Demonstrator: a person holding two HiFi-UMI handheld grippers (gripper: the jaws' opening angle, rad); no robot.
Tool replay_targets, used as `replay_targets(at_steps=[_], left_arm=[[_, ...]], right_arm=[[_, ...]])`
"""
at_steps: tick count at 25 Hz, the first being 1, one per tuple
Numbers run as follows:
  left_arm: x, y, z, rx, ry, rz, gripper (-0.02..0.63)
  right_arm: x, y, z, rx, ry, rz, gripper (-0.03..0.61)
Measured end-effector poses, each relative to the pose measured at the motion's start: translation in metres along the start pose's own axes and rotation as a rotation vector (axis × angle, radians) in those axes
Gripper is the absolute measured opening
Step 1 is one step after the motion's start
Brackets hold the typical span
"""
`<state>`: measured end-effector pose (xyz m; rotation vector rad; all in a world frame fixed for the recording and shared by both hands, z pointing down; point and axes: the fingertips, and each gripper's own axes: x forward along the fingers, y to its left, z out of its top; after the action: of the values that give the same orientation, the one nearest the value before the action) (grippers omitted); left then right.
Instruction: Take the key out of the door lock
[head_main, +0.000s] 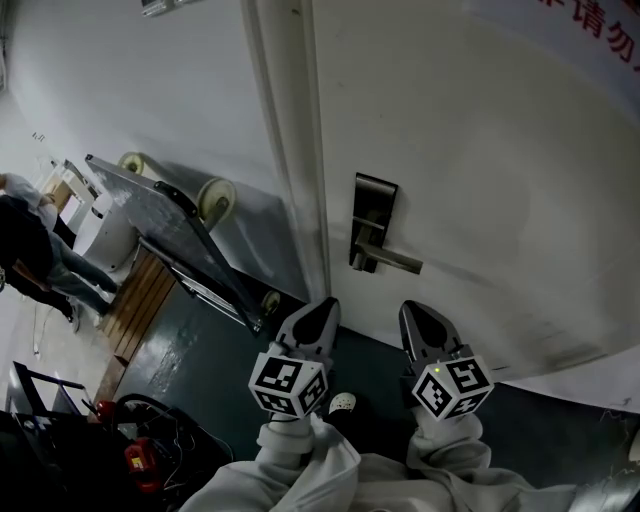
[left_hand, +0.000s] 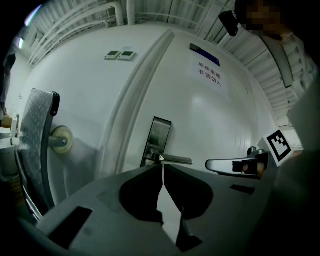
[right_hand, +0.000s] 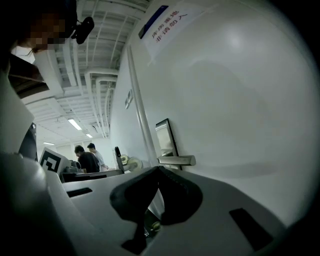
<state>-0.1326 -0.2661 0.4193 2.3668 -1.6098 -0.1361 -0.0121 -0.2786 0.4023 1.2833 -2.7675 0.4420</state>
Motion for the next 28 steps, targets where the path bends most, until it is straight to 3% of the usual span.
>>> replay_targets(at_steps=[6,11,16,19,23,28], left_arm=[[0.026,0.018,-0.006,-0.094,-0.003,-0.035,0.020],[0.043,0.029,-0.016,-0.299,-0.027,-0.095,0.020],[0.062,0.034,-0.031,-0.577,-0.044,-0.158,0.020],[0.072,0.037,-0.041,-0.686,-0.039,-0.170,0.021],[0.084,0.038,-0.053,-0.814,-0.031,-0.187,0.118],[0.100,0.042,-0.069,-0.991,-0.032,-0.197,0.127]], right_arm=[[0.016,-0.005,0.002,-0.001,-0.014,-0.039,0.052],[0.025,-0.007,0.003,-0.008,-0.021,-0.060,0.052],[0.029,-0.013,-0.001,-0.016,-0.008,-0.095,0.052],[0.028,-0.015,0.000,-0.023,0.001,-0.111,0.052],[0.027,-0.014,0.002,-0.044,0.004,-0.114,0.052],[0.022,-0.015,0.000,-0.049,0.022,-0.132,0.052]])
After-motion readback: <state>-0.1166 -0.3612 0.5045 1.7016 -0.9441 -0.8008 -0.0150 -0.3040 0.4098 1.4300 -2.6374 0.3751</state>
